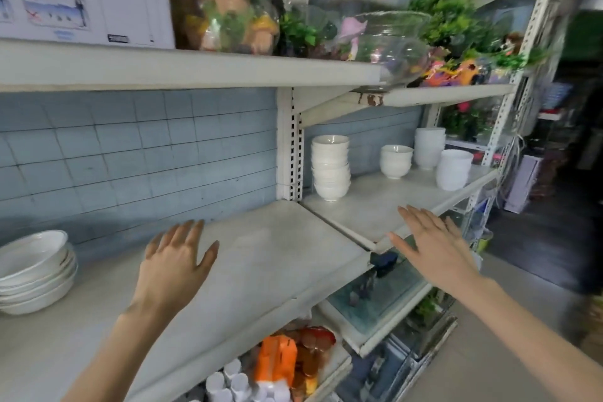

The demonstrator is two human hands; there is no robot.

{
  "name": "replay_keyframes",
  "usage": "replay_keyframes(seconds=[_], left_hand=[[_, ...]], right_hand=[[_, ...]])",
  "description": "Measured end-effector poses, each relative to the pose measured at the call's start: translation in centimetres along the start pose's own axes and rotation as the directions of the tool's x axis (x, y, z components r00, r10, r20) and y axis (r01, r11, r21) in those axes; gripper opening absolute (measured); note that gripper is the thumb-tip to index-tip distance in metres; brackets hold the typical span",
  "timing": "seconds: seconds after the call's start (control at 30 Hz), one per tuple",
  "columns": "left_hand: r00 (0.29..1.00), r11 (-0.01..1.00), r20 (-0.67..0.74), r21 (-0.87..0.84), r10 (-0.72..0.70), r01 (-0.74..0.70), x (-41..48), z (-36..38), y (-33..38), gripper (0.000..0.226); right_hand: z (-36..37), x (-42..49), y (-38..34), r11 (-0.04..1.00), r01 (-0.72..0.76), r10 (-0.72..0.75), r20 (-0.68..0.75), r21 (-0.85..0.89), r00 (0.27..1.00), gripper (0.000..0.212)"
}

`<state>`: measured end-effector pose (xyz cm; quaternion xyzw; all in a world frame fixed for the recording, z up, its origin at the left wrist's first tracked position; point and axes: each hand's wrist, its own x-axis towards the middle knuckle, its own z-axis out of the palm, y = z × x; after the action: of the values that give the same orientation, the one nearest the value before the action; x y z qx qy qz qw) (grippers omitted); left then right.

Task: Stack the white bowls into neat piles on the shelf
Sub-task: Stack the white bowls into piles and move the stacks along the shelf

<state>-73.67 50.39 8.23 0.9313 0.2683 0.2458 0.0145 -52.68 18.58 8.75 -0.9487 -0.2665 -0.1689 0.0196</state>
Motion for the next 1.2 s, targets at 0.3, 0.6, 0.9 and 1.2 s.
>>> replay_keyframes(seconds=[0.3,0.6,0.9,1.2], left_hand=[[0.997,0.997,0.065,-0.073,0.044,-0.040,0.9,2.7,11.6,0.055],[0.986,0.991,0.111,-0.063,0.121,-0.115,6.9,6.6,20.2,0.056],[0.982,0.981,0.082,-0.105,0.172,-0.163,16.1,15.2,29.0,0.050],[0.964,0.977,0.177,-0.116,0.200,-0.181,23.1,21.4,38.7,0.055]], right_hand=[[-0.4,-0.8,11.3,0.998,-0.057,0.057,0.003,-0.014,0.998,0.087],[1.7,1.7,20.1,0.984,-0.174,0.174,-0.010,-0.045,0.985,0.090],[5.0,10.8,29.4,0.977,-0.211,0.214,0.069,-0.042,0.974,0.067],[9.0,18.2,37.3,0.980,-0.199,0.199,0.039,-0.005,0.979,0.064]])
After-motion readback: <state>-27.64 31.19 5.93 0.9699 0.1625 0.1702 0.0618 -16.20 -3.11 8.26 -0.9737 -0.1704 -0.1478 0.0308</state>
